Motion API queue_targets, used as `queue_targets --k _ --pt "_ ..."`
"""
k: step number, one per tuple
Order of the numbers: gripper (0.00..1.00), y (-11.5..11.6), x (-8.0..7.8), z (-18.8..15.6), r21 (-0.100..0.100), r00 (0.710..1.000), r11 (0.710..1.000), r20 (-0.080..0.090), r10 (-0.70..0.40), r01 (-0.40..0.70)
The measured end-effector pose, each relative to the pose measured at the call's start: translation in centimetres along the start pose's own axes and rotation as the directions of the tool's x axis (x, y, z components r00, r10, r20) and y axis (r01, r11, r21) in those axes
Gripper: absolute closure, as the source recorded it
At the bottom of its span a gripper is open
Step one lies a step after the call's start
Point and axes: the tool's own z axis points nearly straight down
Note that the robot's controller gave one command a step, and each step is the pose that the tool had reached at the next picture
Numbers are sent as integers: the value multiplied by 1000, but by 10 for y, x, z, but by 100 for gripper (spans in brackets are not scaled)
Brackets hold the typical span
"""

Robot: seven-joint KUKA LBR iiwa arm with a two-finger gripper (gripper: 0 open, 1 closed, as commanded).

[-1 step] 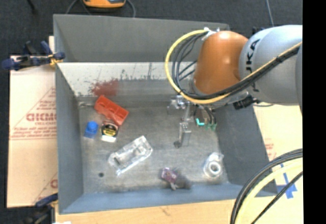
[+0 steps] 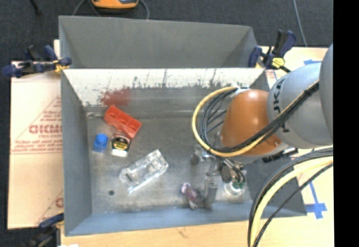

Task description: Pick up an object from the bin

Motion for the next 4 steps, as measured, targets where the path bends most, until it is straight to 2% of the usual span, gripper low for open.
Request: queue_targets --k 1,2,3,4 --pt "0 -83 25 -6 4 984 984 18 -178 178" --pt "100 -81 26 -4 1 983 983 12 -181 181" --pt "100 -92 25 -117 1 1000 1000 14 -21 21" --pt "0 -91 27 -113 -2 1000 1000 7 -19 19"
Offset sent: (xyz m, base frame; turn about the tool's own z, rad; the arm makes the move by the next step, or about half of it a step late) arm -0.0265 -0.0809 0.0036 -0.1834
